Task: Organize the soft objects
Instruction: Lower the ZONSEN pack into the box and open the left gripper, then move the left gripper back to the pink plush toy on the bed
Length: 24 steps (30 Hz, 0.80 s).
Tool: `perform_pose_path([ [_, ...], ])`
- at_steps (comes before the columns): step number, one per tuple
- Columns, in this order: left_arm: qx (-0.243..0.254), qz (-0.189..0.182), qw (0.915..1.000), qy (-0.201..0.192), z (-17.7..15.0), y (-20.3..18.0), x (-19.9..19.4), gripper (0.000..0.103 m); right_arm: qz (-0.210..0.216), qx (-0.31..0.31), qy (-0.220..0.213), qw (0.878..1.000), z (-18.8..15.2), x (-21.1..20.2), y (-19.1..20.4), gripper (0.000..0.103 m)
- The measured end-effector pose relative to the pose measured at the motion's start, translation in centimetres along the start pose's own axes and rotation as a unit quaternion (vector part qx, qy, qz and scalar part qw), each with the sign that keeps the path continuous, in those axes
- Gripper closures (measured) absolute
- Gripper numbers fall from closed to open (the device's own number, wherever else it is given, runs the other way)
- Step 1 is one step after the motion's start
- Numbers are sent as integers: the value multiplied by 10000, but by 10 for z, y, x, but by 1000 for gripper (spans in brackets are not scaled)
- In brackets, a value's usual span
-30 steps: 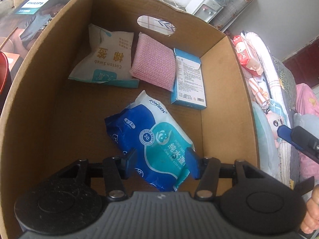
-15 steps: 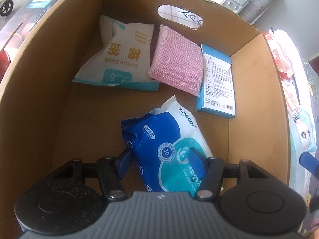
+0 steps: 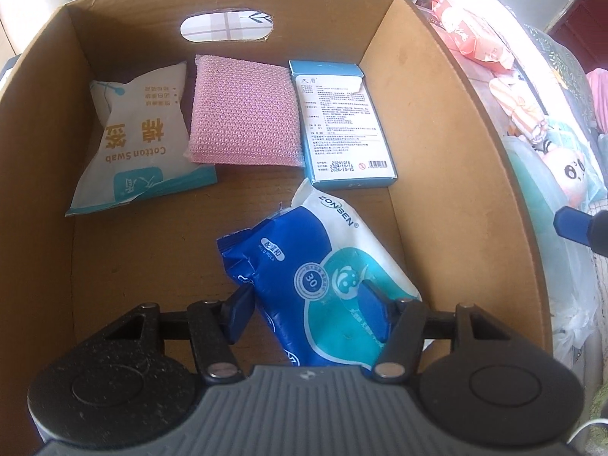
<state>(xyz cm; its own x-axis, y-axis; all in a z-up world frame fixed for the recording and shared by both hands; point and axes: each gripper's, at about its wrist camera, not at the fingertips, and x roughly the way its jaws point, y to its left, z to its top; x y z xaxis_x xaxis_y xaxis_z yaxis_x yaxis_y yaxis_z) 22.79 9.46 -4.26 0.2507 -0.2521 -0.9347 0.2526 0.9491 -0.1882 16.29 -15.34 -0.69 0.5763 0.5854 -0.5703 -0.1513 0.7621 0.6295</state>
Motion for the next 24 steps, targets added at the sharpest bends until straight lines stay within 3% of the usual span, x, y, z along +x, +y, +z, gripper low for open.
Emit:
perform_pose_path([
  [14, 1050, 82, 9944, 22, -21, -27, -5, 47, -4, -69, -21, 10000, -3, -4, 6, 54],
  [24, 1379, -14, 9904, -45, -13, -30, 5, 53, -46, -80, -58, 9999, -6, -11, 5, 54],
])
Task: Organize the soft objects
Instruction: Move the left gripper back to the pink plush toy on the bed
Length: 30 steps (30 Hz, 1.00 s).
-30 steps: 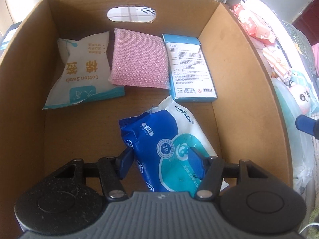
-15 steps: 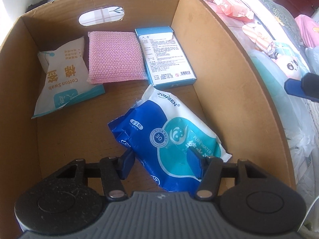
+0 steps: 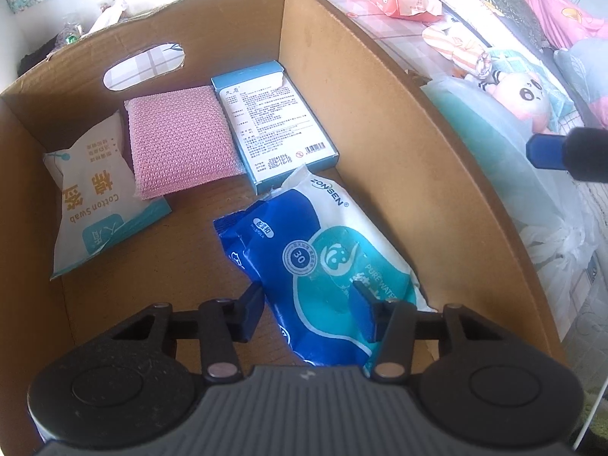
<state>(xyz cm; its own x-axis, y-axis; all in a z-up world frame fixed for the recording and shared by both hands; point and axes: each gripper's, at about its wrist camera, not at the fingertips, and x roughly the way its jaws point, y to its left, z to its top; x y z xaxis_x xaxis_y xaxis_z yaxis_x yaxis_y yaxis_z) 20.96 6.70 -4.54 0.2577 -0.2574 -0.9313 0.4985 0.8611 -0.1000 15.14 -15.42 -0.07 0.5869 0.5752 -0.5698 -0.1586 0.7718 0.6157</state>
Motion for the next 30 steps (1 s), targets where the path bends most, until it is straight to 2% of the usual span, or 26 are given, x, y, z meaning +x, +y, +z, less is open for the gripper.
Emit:
perform_pose_path([
  [4, 7, -109, 9999, -47, 12, 0, 4, 53, -21, 11, -15, 10000, -1, -3, -1, 54],
  [10, -333, -266, 9991, -53, 18, 6, 8, 52, -81, 61, -105, 9999, -1, -11, -8, 53],
  [12, -559, -218, 9981, -108, 17, 10, 4, 50, -132, 86, -138, 9998, -1, -15, -12, 53],
  [15, -847, -139, 9957, -341, 13, 15, -9, 37, -221, 93, -190, 9995, -2, -23, -17, 51],
  [20, -1472, -158, 9858, -789, 6, 28, -41, 32, -522, -39, -303, 9982, -8, -39, -26, 46],
  [23, -1808, -154, 9765, -1167, 5, 33, -67, 30, -779, -158, -364, 9962, -12, -50, -32, 45],
  [27, -1994, -186, 9663, -1615, 10, 29, -99, 28, -1136, -338, -399, 9921, -17, -63, -40, 45],
  [30, -1963, -366, 9627, -1824, 21, 15, -117, 25, -1378, -511, -477, 9880, -14, -74, -43, 44],
])
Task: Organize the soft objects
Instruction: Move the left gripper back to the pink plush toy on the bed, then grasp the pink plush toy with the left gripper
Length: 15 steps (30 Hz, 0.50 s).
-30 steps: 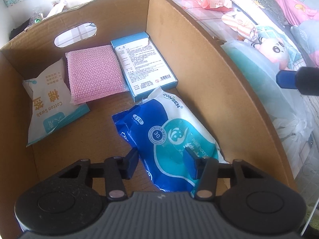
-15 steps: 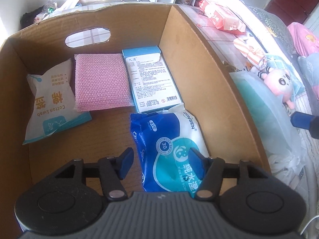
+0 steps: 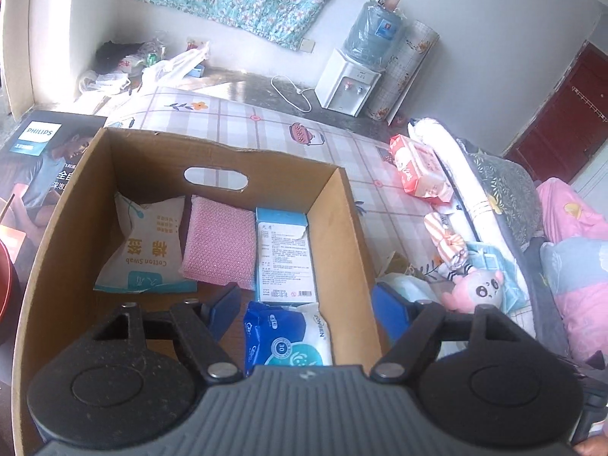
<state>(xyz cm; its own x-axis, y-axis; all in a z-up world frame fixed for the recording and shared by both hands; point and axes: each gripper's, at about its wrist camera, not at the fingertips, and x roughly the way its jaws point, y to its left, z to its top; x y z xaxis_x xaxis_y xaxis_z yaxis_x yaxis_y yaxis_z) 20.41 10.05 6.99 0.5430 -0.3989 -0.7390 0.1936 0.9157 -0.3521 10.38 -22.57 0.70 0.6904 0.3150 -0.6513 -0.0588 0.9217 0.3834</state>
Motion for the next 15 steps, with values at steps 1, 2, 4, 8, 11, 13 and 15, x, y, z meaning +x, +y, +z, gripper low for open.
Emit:
perform_pose_path([
  [1, 13, -122, 9999, 13, 3, -7, -1, 23, -101, -86, -58, 9999, 2, -4, -2, 44],
  [2, 31, -278, 9996, 48, 7, -18, -1, 23, -176, -158, -104, 9997, 4, -7, -4, 44],
  [4, 114, -468, 9987, 144, 13, -39, 3, 20, -312, -309, -192, 9988, 10, -13, -9, 42],
  [8, 348, -601, 9967, 424, 23, -90, 28, 18, -497, -402, -282, 9976, 25, -17, -24, 40],
  [11, 411, -657, 9946, 686, 30, -123, 57, 18, -658, -403, -330, 9965, 35, -17, -41, 40],
  [13, 455, -656, 9936, 795, 31, -143, 77, 18, -770, -367, -373, 9957, 40, -17, -54, 39],
  [15, 540, -659, 9920, 931, 30, -160, 98, 18, -865, -265, -413, 9950, 42, -16, -70, 38],
])
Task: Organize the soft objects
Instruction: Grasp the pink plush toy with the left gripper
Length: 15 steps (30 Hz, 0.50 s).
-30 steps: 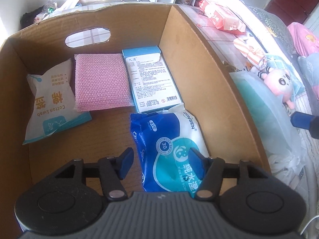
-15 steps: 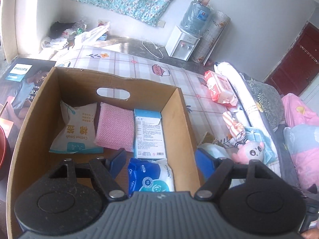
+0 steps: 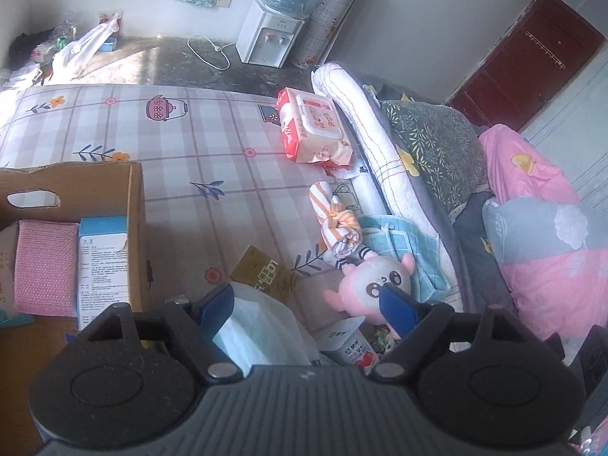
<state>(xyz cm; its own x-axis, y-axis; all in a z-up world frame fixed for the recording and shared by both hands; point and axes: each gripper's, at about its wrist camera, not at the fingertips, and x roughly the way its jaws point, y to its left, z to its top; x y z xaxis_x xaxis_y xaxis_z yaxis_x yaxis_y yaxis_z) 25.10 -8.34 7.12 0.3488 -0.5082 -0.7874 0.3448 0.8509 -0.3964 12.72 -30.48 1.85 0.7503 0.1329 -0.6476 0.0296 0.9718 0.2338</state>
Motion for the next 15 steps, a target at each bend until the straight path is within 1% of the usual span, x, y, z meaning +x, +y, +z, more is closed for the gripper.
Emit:
perform_pose_path([
  [3, 91, -52, 9997, 205, 2, -17, 34, 19, -101, 315, 45, 9994, -3, 7, -26, 37],
  [6, 90, -154, 9986, 494, 1, -28, 68, 26, -223, 714, 143, 9971, -12, 17, -57, 37],
  [8, 61, -229, 9971, 722, 1, -33, 90, 27, -270, 828, 248, 9959, -17, 26, -70, 37],
  [10, 76, -294, 9946, 995, 2, -38, 111, 27, -227, 881, 384, 9951, -20, 35, -78, 37],
  [12, 2, -306, 9920, 1224, 3, -41, 129, 27, -202, 796, 537, 9952, -21, 45, -81, 35],
  [14, -67, -329, 9898, 1382, 5, -43, 145, 26, -245, 621, 656, 9956, -22, 57, -79, 29],
  [15, -94, -341, 9889, 1445, 5, -45, 152, 26, -277, 530, 720, 9956, -23, 62, -78, 28],
])
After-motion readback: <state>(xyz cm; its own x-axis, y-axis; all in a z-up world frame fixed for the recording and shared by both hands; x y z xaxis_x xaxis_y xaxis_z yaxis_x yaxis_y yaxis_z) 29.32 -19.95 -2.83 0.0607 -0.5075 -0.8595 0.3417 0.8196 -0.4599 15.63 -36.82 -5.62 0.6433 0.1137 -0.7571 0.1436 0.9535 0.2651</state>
